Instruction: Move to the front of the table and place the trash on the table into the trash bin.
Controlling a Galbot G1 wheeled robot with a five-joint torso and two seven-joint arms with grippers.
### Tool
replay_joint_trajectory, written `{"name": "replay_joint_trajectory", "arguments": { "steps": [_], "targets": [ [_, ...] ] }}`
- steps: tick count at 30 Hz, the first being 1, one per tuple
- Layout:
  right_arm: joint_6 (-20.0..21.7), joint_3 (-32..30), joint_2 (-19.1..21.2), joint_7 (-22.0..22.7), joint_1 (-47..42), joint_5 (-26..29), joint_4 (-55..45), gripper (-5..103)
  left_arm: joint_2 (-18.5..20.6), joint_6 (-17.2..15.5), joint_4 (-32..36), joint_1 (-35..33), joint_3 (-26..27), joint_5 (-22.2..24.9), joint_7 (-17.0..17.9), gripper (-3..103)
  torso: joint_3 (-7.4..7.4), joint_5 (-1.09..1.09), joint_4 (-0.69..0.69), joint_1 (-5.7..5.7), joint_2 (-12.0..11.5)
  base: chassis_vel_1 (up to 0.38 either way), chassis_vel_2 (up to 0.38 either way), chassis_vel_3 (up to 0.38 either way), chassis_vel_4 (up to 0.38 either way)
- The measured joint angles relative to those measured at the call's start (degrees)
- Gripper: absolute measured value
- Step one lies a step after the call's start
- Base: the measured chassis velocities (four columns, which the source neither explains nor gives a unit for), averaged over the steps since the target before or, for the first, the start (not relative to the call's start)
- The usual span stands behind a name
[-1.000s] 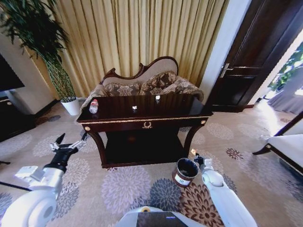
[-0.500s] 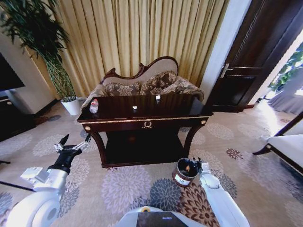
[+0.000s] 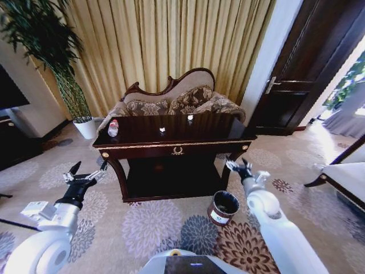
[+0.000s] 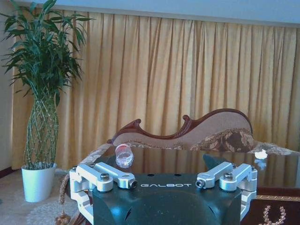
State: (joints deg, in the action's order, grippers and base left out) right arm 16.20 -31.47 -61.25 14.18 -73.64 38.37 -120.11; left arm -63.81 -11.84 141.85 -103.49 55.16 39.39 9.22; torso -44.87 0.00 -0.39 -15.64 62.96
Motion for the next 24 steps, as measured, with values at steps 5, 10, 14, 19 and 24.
{"name": "replay_joint_trajectory", "arguments": {
  "steps": [5,10,14,19,24],
  "targets": [
    [1.34,0.66,0.64,-2.58,-0.08,-1.36,-3.44,100,0.35,0.00,0.46,-0.20,1.06,0.63,-0.05,100,0.00,0.00,0.00,0.00,0.00,0.000,0.000,0.000,0.000],
    [-0.28,0.66,0.98,-4.82,-0.83,-3.04,-2.97,100,0.22,-0.03,0.46,-0.17,1.25,0.86,-0.06,100,0.00,0.00,-0.01,0.00,0.00,0.000,0.000,0.000,0.000],
    [-0.88,0.60,0.99,-5.06,-1.34,-4.07,-2.66,100,-0.02,-1.11,0.70,-0.17,1.32,0.35,0.20,100,0.00,0.00,-0.01,0.00,0.00,0.000,0.000,0.000,0.000],
    [-1.07,0.53,0.95,-5.07,-1.44,-4.74,-2.29,100,0.83,-1.71,0.78,0.21,1.61,0.31,0.77,100,0.00,0.01,-0.01,0.00,0.01,-0.017,0.022,0.021,-0.019],
    [-1.13,0.60,0.80,-5.08,-1.24,-4.91,-1.98,100,1.81,-2.21,0.54,0.77,1.69,0.91,1.34,100,0.01,0.00,-0.01,0.01,0.01,-0.129,0.112,0.122,-0.119]
  ]
}}
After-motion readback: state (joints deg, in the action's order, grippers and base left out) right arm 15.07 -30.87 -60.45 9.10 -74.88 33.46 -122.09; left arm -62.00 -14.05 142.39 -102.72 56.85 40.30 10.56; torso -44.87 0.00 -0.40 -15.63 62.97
